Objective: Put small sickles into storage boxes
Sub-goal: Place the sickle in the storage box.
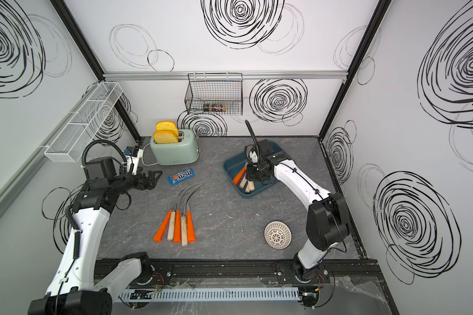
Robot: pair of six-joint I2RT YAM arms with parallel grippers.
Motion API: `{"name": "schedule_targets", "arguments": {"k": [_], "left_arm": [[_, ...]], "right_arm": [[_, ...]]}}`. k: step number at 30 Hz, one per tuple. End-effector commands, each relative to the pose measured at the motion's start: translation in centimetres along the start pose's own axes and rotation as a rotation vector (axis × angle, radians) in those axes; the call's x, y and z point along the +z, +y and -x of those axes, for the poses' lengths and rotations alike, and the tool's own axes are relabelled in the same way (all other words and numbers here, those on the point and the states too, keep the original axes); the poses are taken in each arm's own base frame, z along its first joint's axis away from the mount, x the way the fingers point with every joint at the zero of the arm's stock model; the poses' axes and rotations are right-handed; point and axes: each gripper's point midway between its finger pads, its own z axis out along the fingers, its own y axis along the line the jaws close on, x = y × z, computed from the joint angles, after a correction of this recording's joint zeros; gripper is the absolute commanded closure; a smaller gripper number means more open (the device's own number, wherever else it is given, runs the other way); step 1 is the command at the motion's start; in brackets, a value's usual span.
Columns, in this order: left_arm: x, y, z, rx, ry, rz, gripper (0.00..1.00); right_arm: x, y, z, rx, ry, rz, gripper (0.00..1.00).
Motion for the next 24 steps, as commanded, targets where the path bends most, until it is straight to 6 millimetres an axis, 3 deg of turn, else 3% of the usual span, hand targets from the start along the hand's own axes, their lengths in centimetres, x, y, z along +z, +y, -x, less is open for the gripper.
{"name": "schedule_targets", "arguments": {"k": [1, 11, 19, 24], "left_arm": [[-0.2, -0.1, 1.7, 0.030, -0.048, -0.001, 0.04], [0.0, -0.5, 2.3, 0.028, -0.062, -0.007, 0.04], [0.0, -0.7, 2.9, 0.029, -0.077, -0.006, 0.04], [0.5, -0.9, 2.1, 0.053, -0.042, -0.015, 0.04]], "right_arm": [[0.4, 0.3, 1.4, 0.037, -0.024, 0.057, 1.00], [1.8, -2.2, 3.1, 0.150, -0.063, 0.070, 1.00], [2.9, -3.4, 3.2, 0.216, -0.061, 0.072, 1.00], [3.4, -3.5, 3.0, 0.239, -0.050, 0.086, 1.00]]}}
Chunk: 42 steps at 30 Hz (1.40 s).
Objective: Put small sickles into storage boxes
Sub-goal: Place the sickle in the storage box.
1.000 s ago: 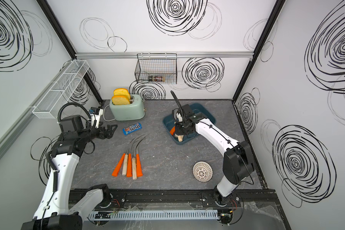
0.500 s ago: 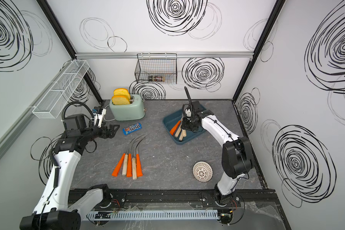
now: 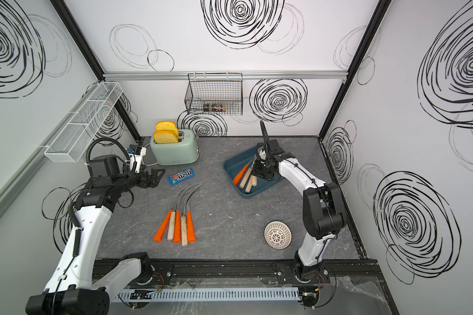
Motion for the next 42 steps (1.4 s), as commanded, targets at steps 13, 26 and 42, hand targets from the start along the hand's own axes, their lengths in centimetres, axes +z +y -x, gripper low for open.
{"name": "schedule_targets", "arguments": {"k": [13, 26, 42], "left_arm": [[0.1, -1.0, 2.0, 0.114, -0.029, -0.011, 0.04], [-0.2, -1.6, 4.8, 0.119, -0.058, -0.037, 0.04], [-0.7, -1.7, 4.5, 0.112, -0.065, -0.030, 0.04]], "right_arm": [[1.5, -0.8, -0.3, 0.059, 0.008, 0.019, 1.00], [2.6, -1.9, 1.2, 0.097, -0.003, -0.011, 0.99], [4.2, -1.8, 2.0, 0.127, 0.000, 0.018, 0.96]]}}
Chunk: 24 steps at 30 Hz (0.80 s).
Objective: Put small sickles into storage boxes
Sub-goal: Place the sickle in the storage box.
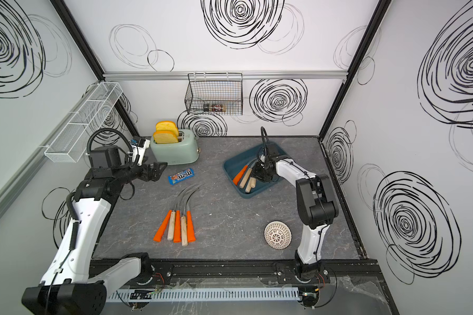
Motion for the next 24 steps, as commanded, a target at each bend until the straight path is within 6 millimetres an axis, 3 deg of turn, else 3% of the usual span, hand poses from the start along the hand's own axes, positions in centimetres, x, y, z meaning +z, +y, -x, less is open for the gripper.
{"name": "schedule_targets", "arguments": {"k": [1, 20, 24], "left_arm": [[-0.5, -0.4, 1.1, 0.018, -0.040, -0.008, 0.04], [-0.5, -0.6, 1.1, 0.018, -0.037, -0.014, 0.04], [-0.8, -0.5, 1.3, 0.027, -0.039, -0.004, 0.04]], "right_arm": [[0.0, 1.0, 1.4, -0.015, -0.022, 0.028, 0.96], [1.4, 1.2, 1.1, -0.042, 0.017, 0.005, 0.90], [1.7, 1.5, 1.0, -0.051, 0.024, 0.003, 0.82]]}}
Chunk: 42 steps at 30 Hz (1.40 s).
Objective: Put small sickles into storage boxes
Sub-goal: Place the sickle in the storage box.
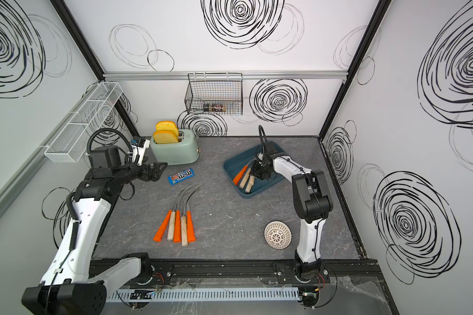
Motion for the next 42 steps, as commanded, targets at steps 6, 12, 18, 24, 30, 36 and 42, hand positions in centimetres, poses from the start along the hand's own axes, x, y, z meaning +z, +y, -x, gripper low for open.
{"name": "schedule_targets", "arguments": {"k": [6, 12, 18, 24, 30, 36, 42], "left_arm": [[-1.4, -0.9, 1.5, 0.039, -0.044, -0.011, 0.04], [-1.8, -0.9, 1.6, 0.044, -0.050, -0.002, 0.04], [-1.5, -1.0, 1.2, 0.028, -0.046, -0.013, 0.04], [-1.7, -1.1, 1.5, 0.029, -0.053, -0.012, 0.04], [-1.8, -1.1, 1.5, 0.026, -0.050, -0.012, 0.04], [-2.3, -1.2, 1.9, 0.020, -0.067, -0.007, 0.04], [-2.5, -1.2, 2.1, 0.029, -0.073, -0.001, 0.04]], "right_arm": [[0.6, 1.6, -0.3, -0.051, 0.022, -0.002, 0.74], [1.3, 1.6, -1.1, -0.056, 0.040, -0.013, 0.72], [1.7, 1.3, -1.7, -0.056, 0.051, -0.020, 0.72], [2.1, 1.0, -2.0, -0.052, 0.063, -0.024, 0.73], [2.3, 0.9, -2.2, -0.051, 0.071, -0.017, 0.76], [2.2, 0.8, -2.3, -0.058, 0.082, -0.020, 0.64], [2.3, 0.8, -2.2, -0.061, 0.087, -0.024, 0.63]]}}
